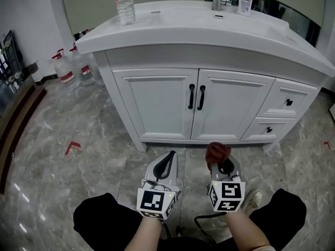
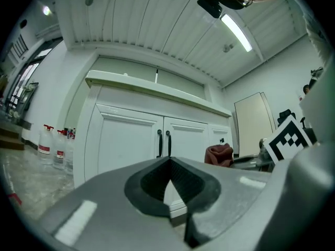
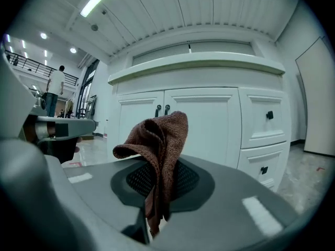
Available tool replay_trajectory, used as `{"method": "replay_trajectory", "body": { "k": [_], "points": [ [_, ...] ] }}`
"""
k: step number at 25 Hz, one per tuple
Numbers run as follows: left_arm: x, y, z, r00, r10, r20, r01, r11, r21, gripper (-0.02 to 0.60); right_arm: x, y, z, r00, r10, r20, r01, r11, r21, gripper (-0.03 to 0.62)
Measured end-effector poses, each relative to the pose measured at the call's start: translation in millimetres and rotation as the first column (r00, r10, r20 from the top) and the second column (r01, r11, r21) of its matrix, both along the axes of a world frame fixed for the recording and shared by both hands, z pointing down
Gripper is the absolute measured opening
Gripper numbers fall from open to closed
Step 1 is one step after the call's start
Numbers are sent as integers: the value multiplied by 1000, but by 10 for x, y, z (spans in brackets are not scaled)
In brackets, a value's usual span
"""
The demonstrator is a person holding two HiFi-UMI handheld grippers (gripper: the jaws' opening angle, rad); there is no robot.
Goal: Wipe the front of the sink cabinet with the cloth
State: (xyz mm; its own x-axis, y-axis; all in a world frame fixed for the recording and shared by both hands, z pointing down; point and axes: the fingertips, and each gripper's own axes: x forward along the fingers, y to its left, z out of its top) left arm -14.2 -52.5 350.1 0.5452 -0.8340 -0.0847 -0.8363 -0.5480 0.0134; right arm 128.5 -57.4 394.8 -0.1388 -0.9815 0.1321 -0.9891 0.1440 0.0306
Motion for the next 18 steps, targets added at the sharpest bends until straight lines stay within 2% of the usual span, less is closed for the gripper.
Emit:
{"method": "replay_trajectory", "body": {
  "k": [4,10,14,18],
  "points": [
    [-48,296,-107,999,20,26,-20,999,35,0,-71,283,-163,1000,2,-15,-1,999,43,80],
    [-40,652,12,996,42,84,-47,997,55,0,-118,519,-211,999,-2,46,0,999,42,78],
    [-19,707,-130,996,50,73,-57,994,98,0,-131,642,-167,1000,-5,29,4,999,35,78],
    [-3,722,-121,996,54,72,-61,993,98,0,-131,681,-109,1000,-7,18,7,1000,27,77]
  ]
}}
